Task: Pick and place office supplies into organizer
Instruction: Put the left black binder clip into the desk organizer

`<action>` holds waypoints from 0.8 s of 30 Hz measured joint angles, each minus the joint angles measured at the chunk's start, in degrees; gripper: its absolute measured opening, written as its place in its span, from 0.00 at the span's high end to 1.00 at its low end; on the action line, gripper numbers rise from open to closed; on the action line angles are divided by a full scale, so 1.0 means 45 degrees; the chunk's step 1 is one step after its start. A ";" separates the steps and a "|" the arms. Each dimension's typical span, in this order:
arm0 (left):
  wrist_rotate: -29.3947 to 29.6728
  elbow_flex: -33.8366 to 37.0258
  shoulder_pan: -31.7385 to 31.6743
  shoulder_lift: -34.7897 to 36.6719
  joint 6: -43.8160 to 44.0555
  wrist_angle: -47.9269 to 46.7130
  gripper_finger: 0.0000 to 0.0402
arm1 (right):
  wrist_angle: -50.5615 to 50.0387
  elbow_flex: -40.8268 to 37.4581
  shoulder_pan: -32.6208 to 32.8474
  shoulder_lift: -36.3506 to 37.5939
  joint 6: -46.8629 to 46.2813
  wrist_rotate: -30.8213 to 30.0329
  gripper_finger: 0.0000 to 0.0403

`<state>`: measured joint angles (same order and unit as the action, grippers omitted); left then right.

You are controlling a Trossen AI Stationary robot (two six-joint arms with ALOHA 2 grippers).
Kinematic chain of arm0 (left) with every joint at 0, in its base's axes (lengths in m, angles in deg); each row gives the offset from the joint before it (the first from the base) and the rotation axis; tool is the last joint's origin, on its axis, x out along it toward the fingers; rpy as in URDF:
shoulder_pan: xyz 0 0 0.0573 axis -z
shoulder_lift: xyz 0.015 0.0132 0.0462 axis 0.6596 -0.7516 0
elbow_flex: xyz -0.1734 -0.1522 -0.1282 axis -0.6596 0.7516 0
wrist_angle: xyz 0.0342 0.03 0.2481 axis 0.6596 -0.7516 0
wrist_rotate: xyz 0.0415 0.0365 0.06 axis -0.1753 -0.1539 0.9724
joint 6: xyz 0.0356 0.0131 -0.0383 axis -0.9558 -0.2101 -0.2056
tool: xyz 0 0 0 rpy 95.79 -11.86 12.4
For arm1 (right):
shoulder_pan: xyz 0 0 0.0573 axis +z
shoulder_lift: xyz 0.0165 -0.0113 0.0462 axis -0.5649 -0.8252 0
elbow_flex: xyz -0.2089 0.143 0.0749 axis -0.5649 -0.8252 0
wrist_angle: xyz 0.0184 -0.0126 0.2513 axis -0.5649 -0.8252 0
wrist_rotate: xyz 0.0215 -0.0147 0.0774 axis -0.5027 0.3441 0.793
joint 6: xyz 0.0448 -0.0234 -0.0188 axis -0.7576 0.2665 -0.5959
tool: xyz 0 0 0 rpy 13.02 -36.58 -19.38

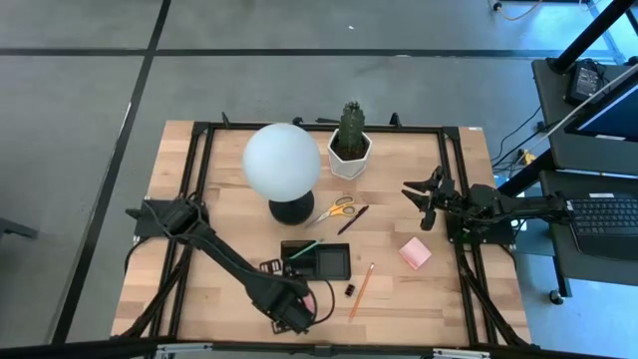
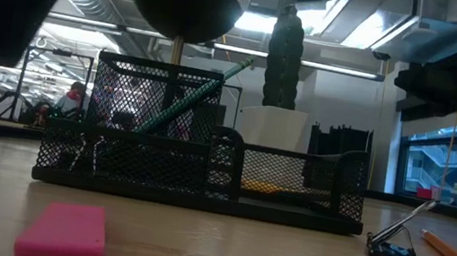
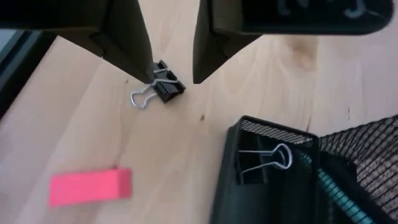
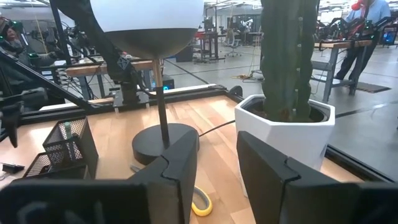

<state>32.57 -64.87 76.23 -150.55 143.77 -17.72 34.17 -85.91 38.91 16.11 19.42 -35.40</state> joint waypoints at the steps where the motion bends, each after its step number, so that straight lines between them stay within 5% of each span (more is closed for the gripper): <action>1: -0.0100 0.0000 -0.0065 0.0000 0.0206 0.0000 0.70 | 0.0000 -0.0001 0.0000 0.0000 0.0000 0.0005 0.71; 10: -0.0464 0.0000 -0.0325 0.0000 0.1509 0.1198 0.59 | 0.0000 -0.0001 0.0000 0.0002 0.0002 0.0002 0.71; 24: -0.1507 -0.0005 -0.0210 -0.0642 0.2544 0.0823 0.64 | 0.0000 -0.0003 0.0000 0.0000 -0.0015 0.0000 0.71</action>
<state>25.78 -64.89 75.28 -153.44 155.22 -14.02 34.17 -85.93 38.91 16.11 19.36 -35.40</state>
